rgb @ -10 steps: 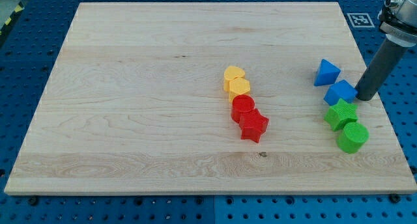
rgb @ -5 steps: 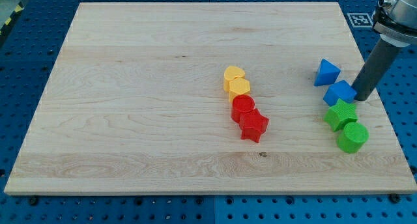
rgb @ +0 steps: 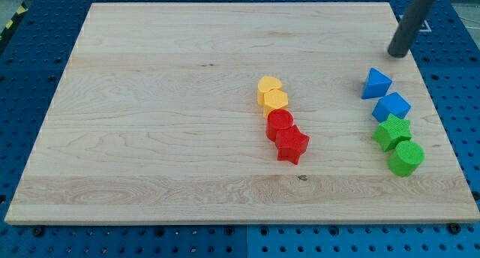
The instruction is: Place the blue triangle towards the top left side of the blue cube
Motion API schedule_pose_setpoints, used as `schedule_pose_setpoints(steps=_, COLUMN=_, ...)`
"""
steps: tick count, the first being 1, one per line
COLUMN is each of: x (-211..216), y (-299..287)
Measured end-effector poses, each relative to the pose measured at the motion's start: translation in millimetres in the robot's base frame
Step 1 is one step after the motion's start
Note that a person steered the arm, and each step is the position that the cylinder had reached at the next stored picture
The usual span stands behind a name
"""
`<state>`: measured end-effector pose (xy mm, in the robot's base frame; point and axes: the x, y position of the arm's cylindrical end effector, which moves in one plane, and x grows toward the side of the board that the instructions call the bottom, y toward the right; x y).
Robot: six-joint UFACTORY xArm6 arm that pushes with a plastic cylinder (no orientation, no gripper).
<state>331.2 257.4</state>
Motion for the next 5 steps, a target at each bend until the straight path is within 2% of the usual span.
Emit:
schedule_pose_setpoints(steps=1, x=9, y=-35)
schedule_pose_setpoints(steps=3, x=29, y=-44)
schedule_pose_setpoints(steps=5, x=27, y=-66)
